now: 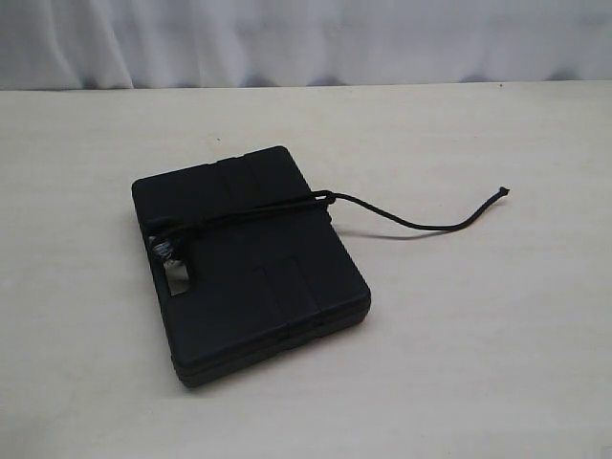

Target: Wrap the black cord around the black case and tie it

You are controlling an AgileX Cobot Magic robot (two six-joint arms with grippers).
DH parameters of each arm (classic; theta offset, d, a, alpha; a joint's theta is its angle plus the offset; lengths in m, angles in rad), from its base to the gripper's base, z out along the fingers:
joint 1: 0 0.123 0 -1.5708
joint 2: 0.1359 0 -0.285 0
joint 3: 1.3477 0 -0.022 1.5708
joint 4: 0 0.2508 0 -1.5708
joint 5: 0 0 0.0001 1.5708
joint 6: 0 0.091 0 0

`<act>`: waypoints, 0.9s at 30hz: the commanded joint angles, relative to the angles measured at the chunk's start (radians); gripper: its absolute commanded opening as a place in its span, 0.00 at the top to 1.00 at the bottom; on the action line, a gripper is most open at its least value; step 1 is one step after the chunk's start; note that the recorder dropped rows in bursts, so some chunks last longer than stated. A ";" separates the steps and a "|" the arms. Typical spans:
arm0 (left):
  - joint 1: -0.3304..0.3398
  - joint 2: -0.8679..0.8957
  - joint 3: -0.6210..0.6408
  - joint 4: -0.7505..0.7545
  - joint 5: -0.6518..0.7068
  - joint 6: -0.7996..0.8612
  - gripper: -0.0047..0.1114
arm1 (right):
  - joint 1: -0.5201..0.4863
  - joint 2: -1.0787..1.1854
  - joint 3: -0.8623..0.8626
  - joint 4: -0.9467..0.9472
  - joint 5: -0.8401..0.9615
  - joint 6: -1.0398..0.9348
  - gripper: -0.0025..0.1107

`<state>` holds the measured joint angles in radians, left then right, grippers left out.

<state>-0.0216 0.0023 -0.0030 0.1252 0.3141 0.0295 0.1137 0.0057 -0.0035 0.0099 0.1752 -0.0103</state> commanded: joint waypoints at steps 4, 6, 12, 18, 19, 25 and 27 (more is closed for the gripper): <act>0.004 -0.002 0.003 -0.004 -0.004 0.001 0.96 | -0.007 -0.006 0.004 -0.019 0.167 -0.004 0.94; 0.004 -0.002 0.003 -0.004 -0.004 0.001 0.96 | -0.007 -0.006 0.004 -0.019 0.167 -0.004 0.94; 0.004 -0.002 0.003 -0.004 -0.004 0.001 0.96 | -0.007 -0.006 0.004 -0.019 0.168 -0.004 0.94; 0.004 -0.002 0.003 -0.004 -0.004 0.001 0.96 | -0.007 -0.006 0.004 -0.017 0.168 -0.004 0.94; 0.004 -0.002 0.003 -0.004 -0.004 0.001 0.96 | -0.007 -0.006 0.004 -0.017 0.168 -0.004 0.94; 0.004 -0.002 0.003 -0.004 -0.004 0.001 0.96 | -0.007 -0.006 0.004 -0.017 0.168 -0.004 0.94; 0.004 -0.002 0.003 -0.004 -0.004 0.001 0.96 | -0.007 -0.006 0.004 -0.017 0.168 -0.004 0.94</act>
<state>-0.0216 0.0023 -0.0030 0.1252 0.3141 0.0295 0.1137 0.0057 -0.0017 0.0000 0.3389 -0.0103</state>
